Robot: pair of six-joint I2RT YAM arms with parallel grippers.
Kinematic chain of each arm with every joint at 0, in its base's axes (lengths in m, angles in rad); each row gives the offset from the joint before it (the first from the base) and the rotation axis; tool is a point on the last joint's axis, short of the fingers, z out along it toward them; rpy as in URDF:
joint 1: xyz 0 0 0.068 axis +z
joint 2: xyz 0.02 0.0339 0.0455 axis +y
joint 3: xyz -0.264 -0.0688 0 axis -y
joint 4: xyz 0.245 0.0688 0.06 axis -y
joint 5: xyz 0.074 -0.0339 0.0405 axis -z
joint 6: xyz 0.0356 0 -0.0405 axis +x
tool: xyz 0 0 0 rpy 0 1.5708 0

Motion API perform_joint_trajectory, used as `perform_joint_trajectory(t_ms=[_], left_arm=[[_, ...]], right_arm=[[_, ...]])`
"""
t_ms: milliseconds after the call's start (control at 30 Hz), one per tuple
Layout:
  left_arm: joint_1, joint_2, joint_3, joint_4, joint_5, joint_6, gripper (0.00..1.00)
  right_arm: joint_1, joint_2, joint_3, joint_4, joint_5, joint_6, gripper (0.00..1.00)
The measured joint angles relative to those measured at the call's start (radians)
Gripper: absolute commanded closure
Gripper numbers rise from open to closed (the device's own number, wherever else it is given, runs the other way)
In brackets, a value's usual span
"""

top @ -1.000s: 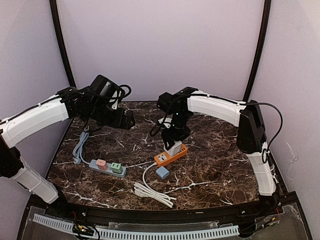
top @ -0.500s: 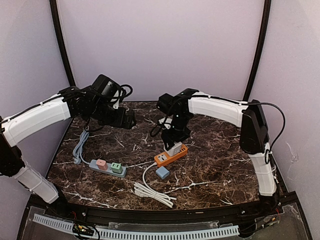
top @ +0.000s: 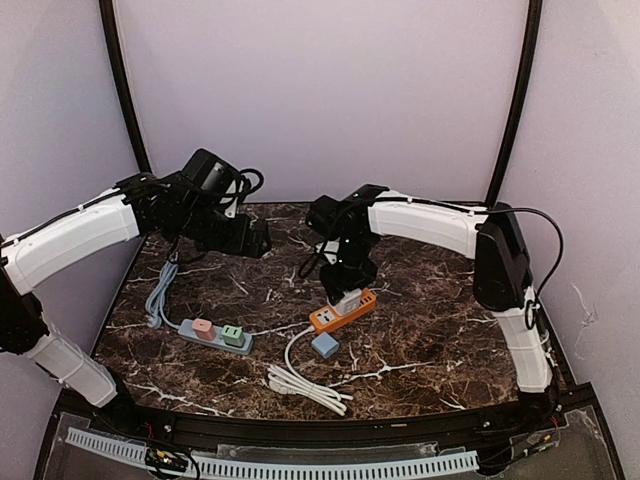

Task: Insert the plug

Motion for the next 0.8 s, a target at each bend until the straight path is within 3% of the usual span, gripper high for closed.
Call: perform_joint_trajectory(t_ms=[333, 800], left_arm=[[0.0, -0.014, 0.0, -0.006, 0.0, 0.0, 0.01], [0.0, -0.021, 0.0, -0.022, 0.0, 0.0, 0.01]], right_arm=[[0.006, 0.073, 0.08, -0.058, 0.011, 0.076, 1.0], [0.009, 0.019, -0.027, 0.006, 0.051, 0.078, 1.0]])
